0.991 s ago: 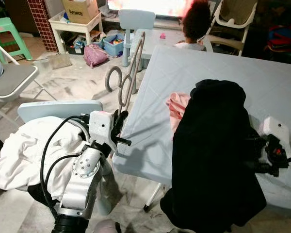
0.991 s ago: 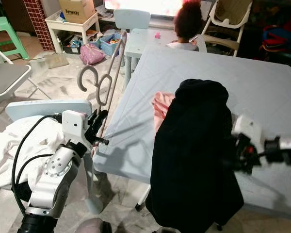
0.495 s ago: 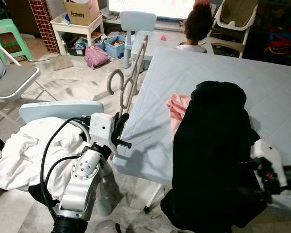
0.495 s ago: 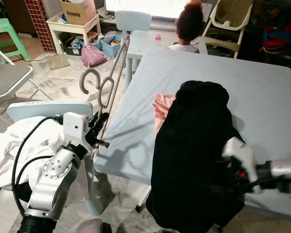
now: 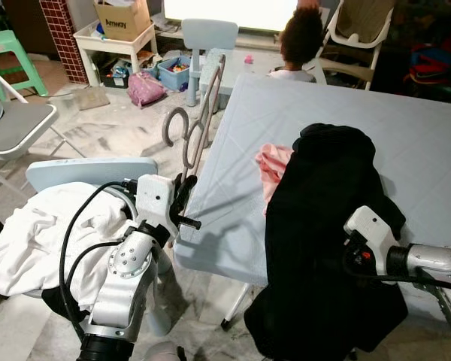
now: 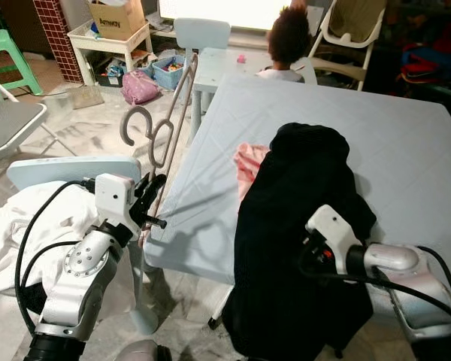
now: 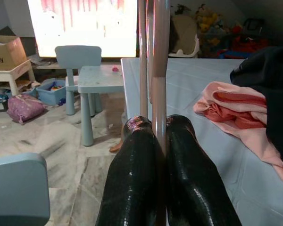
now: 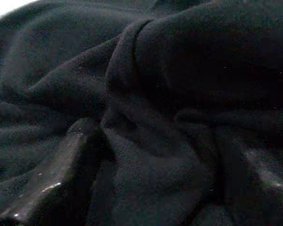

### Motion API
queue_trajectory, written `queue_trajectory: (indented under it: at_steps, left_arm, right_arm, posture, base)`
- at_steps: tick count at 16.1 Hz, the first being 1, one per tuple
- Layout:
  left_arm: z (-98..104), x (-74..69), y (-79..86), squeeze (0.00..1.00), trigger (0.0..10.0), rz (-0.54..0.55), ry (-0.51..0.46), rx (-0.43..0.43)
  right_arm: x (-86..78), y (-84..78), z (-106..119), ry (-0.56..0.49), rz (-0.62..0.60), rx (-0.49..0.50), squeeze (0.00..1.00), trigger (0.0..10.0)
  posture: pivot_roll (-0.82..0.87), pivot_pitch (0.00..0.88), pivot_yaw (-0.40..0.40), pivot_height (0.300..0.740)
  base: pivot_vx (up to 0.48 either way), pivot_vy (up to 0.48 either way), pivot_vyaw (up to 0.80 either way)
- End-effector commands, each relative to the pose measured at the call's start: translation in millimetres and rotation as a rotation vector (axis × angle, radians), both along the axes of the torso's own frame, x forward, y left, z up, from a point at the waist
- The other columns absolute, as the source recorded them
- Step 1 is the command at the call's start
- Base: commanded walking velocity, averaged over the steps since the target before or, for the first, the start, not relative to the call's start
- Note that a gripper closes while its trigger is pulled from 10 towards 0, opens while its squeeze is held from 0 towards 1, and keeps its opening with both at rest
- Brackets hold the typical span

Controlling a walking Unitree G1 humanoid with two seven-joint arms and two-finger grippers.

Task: Hang hanger

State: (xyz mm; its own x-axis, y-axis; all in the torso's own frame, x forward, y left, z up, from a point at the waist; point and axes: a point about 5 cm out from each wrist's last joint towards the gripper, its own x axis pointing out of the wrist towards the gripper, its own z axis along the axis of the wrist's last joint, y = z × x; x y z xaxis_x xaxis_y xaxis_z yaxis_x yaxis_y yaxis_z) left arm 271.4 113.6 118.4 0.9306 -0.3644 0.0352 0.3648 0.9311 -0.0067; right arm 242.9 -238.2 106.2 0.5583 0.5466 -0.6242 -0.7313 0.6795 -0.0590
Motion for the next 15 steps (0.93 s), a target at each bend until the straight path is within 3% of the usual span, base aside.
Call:
queue_trajectory:
  at_steps: [1,5,7,9,13,15]
  left_arm:
    - [4,1.1,-5.9,0.00,10.0,-0.025,-0.017,0.002]
    - [4,0.9,-6.6,0.00,10.0,-0.024,-0.018,0.003]
    - [5,0.9,-6.2,0.00,10.0,-0.019,-0.018,0.003]
    - [5,0.6,-7.0,0.00,10.0,-0.019,-0.019,0.002]
    - [5,0.2,-6.2,0.00,10.0,-0.012,-0.019,0.001]
    - [5,0.4,-6.0,0.00,10.0,-0.010,-0.020,0.002]
  right_arm:
    - [4.2,-3.0,-8,-0.018,-0.059,-0.069,0.00,0.0]
    - [23.7,4.3,-14,-0.115,-0.203,-0.093,0.00,0.0]
    - [33.7,5.8,-19,-0.147,-0.323,-0.051,0.00,0.0]
    - [45.6,0.0,-21,-0.138,-0.506,0.033,0.00,0.0]
    - [62.4,-12.0,-17,-0.160,-0.693,0.109,0.00,0.0]
    - [78.9,-17.9,-5,-0.221,-0.804,0.162,0.00,0.0]
  posture:
    - [-0.06,0.000,-0.029,0.740]
    - [-0.05,0.000,-0.031,0.740]
    - [-0.05,0.000,-0.032,0.740]
    - [-0.05,0.000,-0.032,0.740]
    - [-0.05,0.001,-0.034,0.740]
    - [-0.04,0.002,-0.035,0.740]
  base:
    - [0.000,0.000,0.00]
    - [0.000,0.000,0.00]
    - [0.000,0.000,0.00]
    - [0.000,0.000,0.00]
    - [0.000,0.000,0.00]
    - [0.000,0.000,0.00]
